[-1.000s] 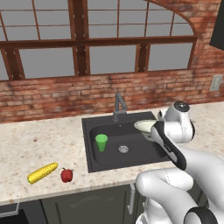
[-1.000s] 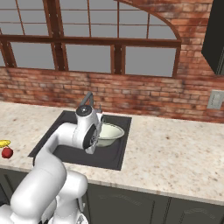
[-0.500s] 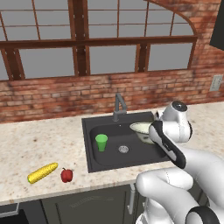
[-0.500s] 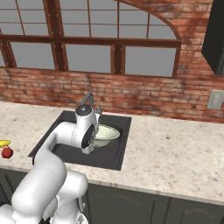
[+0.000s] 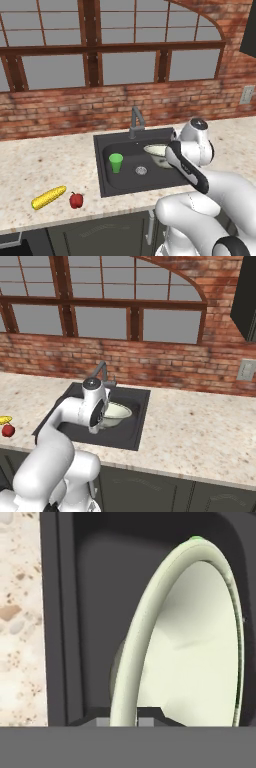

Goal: Remove the bell pepper and corn from the sink. Then move the bowl and cup from the counter to the sink for washing.

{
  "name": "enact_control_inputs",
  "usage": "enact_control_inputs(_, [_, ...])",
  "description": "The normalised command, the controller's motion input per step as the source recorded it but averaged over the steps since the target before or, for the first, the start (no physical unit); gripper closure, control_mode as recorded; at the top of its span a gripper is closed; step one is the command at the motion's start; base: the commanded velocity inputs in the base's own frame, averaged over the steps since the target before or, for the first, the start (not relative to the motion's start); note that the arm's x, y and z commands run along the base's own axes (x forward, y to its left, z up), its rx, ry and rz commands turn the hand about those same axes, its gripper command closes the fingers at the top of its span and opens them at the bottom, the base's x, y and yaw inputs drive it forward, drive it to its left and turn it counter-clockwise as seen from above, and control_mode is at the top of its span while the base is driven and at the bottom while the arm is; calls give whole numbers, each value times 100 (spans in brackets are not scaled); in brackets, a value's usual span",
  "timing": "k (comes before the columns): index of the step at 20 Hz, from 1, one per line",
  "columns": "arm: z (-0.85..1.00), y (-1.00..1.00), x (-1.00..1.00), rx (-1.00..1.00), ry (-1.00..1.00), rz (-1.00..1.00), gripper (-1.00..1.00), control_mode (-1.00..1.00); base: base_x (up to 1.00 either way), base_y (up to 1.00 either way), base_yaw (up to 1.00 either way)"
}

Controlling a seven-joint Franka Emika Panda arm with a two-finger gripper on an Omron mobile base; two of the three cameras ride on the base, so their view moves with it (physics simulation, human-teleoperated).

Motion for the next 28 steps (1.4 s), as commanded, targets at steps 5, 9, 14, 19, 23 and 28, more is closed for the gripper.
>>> enact_control_inputs(5, [-14,11,7,0,5,0,100,-100,0,0,0])
enact_control_inputs(9, [-14,8,14,0,1,0,100,-100,0,0,0])
enact_control_inputs(14, [-13,4,16,0,0,0,100,-100,0,0,0])
enact_control_inputs(19, [-13,6,18,0,0,0,100,-100,0,0,0])
enact_control_inputs(23, [-16,6,18,0,0,0,100,-100,0,0,0])
enact_control_inputs(28, [-20,2,21,0,0,0,100,-100,0,0,0])
